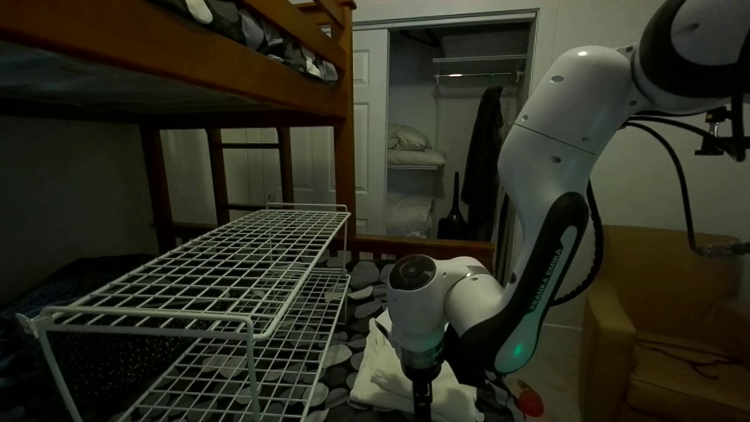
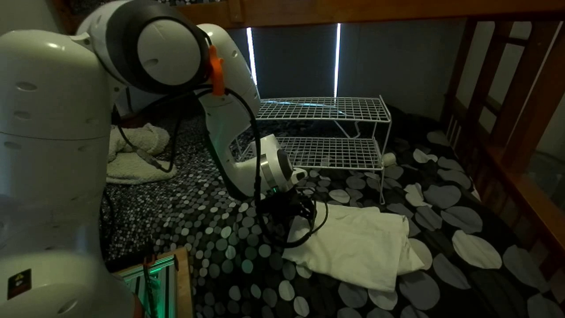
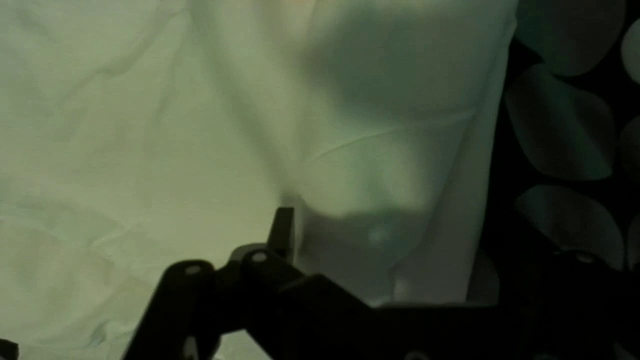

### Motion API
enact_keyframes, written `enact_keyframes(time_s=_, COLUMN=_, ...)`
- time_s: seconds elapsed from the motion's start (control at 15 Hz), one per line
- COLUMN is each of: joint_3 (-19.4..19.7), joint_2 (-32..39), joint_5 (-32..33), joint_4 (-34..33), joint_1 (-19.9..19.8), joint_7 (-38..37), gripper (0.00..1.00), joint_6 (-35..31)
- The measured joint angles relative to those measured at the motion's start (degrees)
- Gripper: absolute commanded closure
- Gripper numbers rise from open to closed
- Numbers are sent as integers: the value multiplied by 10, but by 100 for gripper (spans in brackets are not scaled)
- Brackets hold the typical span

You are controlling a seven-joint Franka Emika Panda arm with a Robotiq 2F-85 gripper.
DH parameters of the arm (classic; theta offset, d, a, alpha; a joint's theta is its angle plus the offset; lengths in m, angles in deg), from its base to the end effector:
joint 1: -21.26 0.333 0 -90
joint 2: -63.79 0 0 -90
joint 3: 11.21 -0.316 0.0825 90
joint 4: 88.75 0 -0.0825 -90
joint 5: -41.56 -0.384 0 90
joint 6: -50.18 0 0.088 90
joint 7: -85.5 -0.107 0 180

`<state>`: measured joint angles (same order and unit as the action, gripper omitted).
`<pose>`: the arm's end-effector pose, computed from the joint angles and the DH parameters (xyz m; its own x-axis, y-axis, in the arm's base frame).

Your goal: Fold the sheet on the bed then put it on the bottom shelf

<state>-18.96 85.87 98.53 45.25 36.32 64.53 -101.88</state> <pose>0.4467 0.2172 0.1622 0.6092 0.7901 -0.0679 0.7528 -0.5493 0.3626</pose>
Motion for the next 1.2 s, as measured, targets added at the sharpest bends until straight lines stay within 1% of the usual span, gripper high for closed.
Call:
enact_keyframes(time_s=0.13, joint_3=5, joint_2=13, joint_5=22, joint_4=-11, joint_1=6, joint_7=-21, gripper=1, joint_6=0)
enact_keyframes(time_s=0.2, joint_3=7, joint_2=19, joint_5=31, joint_4=-16, joint_1=8, joint_7=-32, gripper=3, joint_6=0)
enact_keyframes(time_s=0.27, joint_3=9, joint_2=23, joint_5=40, joint_4=-20, joint_1=10, joint_7=-40, gripper=19, joint_6=0)
enact_keyframes(time_s=0.33, joint_3=10, joint_2=27, joint_5=47, joint_4=-24, joint_1=11, joint_7=-47, gripper=28, joint_6=0)
enact_keyframes(time_s=0.4, joint_3=11, joint_2=31, joint_5=54, joint_4=-27, joint_1=13, joint_7=-54, gripper=28, joint_6=0)
enact_keyframes(time_s=0.73, joint_3=14, joint_2=34, joint_5=76, joint_4=-36, joint_1=20, joint_7=-78, gripper=68, joint_6=2)
enact_keyframes(time_s=1.0, joint_3=14, joint_2=6, joint_5=76, joint_4=-35, joint_1=22, joint_7=-79, gripper=97, joint_6=15)
enact_keyframes(time_s=1.07, joint_3=15, joint_2=-5, joint_5=76, joint_4=-35, joint_1=22, joint_7=-79, gripper=100, joint_6=19)
enact_keyframes(time_s=1.2, joint_3=15, joint_2=-30, joint_5=76, joint_4=-34, joint_1=20, joint_7=-78, gripper=100, joint_6=34)
